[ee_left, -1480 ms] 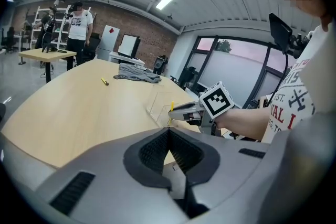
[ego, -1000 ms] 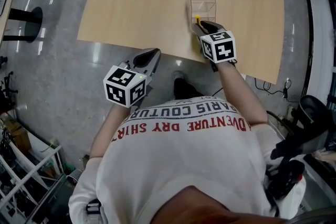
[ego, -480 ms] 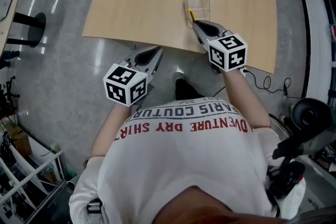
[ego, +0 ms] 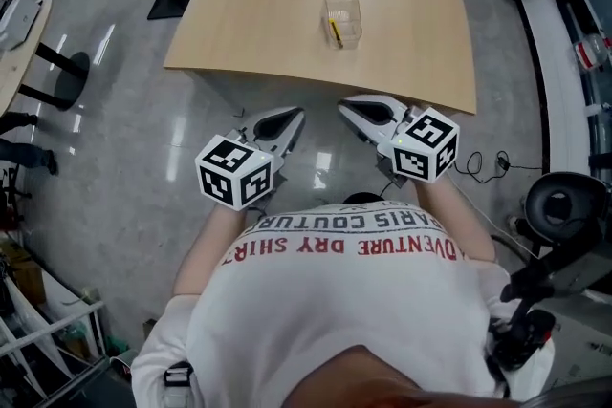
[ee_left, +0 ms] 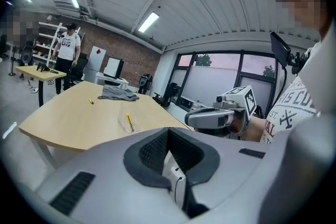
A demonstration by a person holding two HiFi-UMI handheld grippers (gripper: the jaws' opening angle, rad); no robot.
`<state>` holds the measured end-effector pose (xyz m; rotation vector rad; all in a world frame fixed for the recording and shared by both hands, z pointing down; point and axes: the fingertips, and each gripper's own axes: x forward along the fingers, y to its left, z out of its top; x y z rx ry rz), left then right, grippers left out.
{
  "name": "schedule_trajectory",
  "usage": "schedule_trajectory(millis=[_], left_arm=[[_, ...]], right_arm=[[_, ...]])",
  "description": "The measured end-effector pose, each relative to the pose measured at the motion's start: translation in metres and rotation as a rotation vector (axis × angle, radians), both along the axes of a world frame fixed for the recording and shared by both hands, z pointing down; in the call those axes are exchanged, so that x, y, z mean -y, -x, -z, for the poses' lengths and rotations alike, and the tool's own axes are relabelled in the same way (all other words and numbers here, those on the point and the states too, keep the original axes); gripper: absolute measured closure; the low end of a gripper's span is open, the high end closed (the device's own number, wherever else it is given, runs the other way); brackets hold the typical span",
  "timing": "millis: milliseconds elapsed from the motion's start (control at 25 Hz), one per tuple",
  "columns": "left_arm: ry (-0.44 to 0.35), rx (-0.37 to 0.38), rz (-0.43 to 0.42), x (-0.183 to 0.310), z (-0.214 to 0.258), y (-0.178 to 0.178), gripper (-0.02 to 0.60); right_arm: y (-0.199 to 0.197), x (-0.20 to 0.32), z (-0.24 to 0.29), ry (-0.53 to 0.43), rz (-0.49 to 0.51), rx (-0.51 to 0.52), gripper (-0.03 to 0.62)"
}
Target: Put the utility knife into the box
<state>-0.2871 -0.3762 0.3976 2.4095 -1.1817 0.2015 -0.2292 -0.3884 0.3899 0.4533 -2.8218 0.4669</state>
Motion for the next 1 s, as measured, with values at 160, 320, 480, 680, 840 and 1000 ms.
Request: schedule_trajectory(millis=[160,320,480,680,840,1000], left_arm=[[-0.060,0.031,0.005,-0.046,0.025,-0.042,0.580],[-0.062,0.025,0.012,-0.131,0.005,-0.111,0.580],[-0.065,0.015,-0.015,-0.254,-0.028,-0.183,0.580],[-0.053,-0.009,-0.065,-0.399,-0.033,-0.296,0.580],[-0.067,-0.002,-0.077,-0.485,-0.012,-0.364,0.580],[-0.099,0.017,-0.085,-0.544,0.024,-0.401,0.580]], right_arm=[[-0.035,-0.044,0.027,-0.051,0.031,0.032,0.592],[-0.097,-0.129,0.015,-0.067,0.053,0.052,0.592],[-0.164,-0.256,-0.017,-0.066,0.040,0.043,0.592],[-0.274,-0.404,-0.027,-0.049,0.018,0.014,0.592],[-0.340,-0.492,-0.010,-0.040,0.009,0.016,0.592],[-0.376,-0.553,0.023,-0.067,0.012,0.031,0.592]])
